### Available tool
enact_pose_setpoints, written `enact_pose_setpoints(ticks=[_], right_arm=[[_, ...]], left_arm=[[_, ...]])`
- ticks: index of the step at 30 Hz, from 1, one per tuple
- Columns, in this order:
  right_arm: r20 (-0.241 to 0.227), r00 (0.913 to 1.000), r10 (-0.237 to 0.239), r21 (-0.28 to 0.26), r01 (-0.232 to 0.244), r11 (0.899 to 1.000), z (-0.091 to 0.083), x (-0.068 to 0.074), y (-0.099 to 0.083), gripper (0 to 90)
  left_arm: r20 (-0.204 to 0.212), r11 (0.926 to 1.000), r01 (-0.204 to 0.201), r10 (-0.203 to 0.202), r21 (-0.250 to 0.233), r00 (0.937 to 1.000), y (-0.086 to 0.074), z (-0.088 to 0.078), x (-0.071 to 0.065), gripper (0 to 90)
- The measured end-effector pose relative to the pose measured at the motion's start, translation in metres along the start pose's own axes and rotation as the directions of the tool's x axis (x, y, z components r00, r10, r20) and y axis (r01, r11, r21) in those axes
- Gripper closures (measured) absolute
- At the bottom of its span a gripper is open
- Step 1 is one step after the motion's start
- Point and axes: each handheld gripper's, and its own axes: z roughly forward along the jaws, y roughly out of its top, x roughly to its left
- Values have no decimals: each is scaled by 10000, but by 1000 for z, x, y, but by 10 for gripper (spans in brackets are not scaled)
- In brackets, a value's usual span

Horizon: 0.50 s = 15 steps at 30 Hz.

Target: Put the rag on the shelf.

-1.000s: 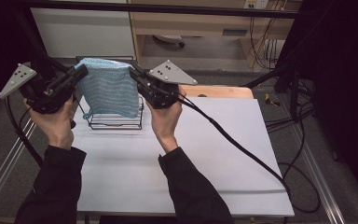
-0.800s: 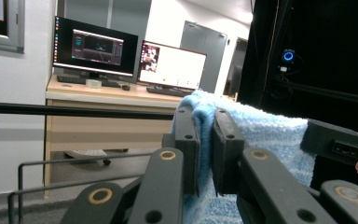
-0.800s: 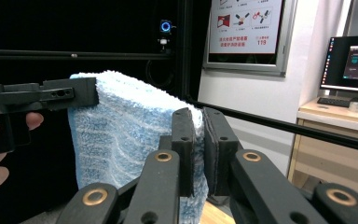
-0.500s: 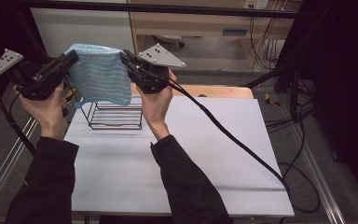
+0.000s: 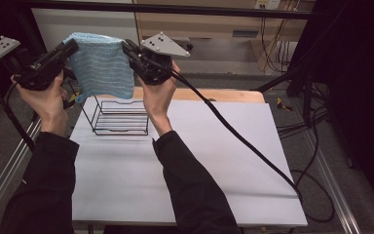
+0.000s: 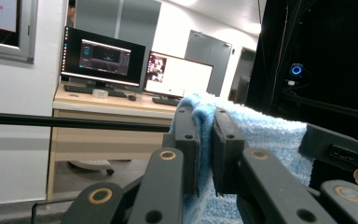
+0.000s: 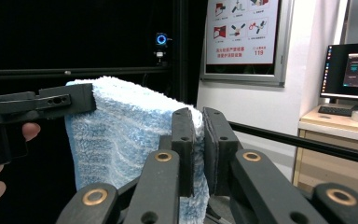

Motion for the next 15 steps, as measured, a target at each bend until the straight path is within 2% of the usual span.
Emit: enact_pose_setpoints(ticks=[11, 15], right_arm=[[72, 9999, 95, -276, -93, 9996, 10, -8, 12, 845], [108, 9996, 253, -410, -249, 9989, 15, -12, 15, 844]], left_arm=[[51, 9994, -352, 351, 22, 9994, 19, 13, 2, 825], [-23, 9972, -746, 746, 92, 9972, 29, 19, 1, 824]])
